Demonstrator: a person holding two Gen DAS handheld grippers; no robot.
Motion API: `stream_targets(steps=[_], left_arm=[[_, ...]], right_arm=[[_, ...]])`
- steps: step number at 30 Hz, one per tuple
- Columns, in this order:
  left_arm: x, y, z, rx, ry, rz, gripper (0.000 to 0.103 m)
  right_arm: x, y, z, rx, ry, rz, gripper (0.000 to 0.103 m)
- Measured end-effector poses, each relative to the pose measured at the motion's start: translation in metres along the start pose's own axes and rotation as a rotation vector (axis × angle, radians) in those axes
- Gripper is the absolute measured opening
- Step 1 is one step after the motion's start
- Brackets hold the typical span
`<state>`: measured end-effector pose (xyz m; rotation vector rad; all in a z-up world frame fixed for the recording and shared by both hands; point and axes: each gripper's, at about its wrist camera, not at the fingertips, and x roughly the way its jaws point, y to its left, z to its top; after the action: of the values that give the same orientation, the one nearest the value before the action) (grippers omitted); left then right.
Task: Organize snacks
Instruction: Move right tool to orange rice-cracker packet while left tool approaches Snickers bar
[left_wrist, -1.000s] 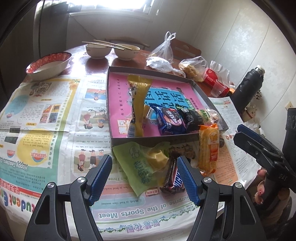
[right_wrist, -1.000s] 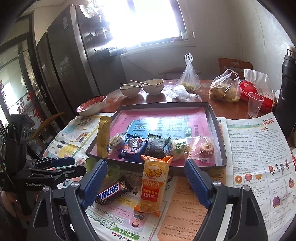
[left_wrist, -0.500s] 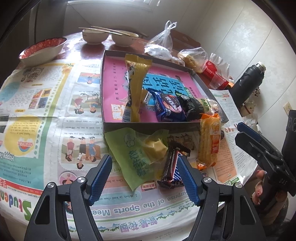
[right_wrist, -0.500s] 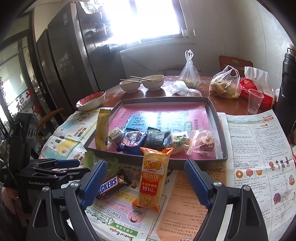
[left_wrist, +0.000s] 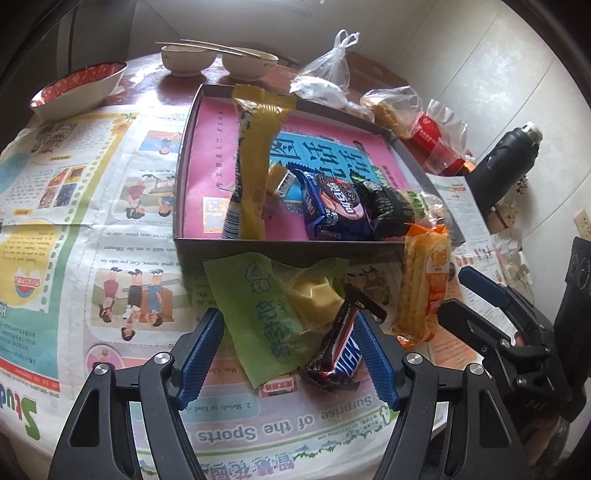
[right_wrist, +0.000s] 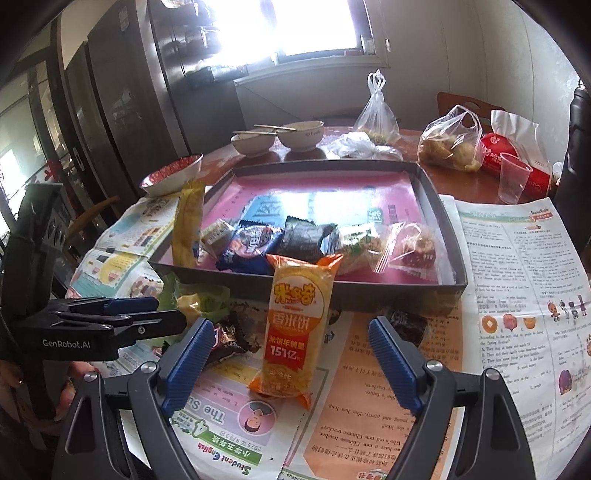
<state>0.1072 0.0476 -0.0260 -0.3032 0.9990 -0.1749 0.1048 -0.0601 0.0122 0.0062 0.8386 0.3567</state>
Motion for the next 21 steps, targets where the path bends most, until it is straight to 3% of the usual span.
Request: stream_targets(steps=[16,21], left_arm=[[0.021,-0.023,0.007,0.041,-0.007,0.116,0.075],[0.023,-0.024,0.008,0.032,-0.019,0.120,0.074]], right_arm=[[0.022,-0.002,-0.007,-0.005,0.048,-0.025,0.085],[0.023,-0.004,-0.007,-0.002,0.048,-0.024,0.079]])
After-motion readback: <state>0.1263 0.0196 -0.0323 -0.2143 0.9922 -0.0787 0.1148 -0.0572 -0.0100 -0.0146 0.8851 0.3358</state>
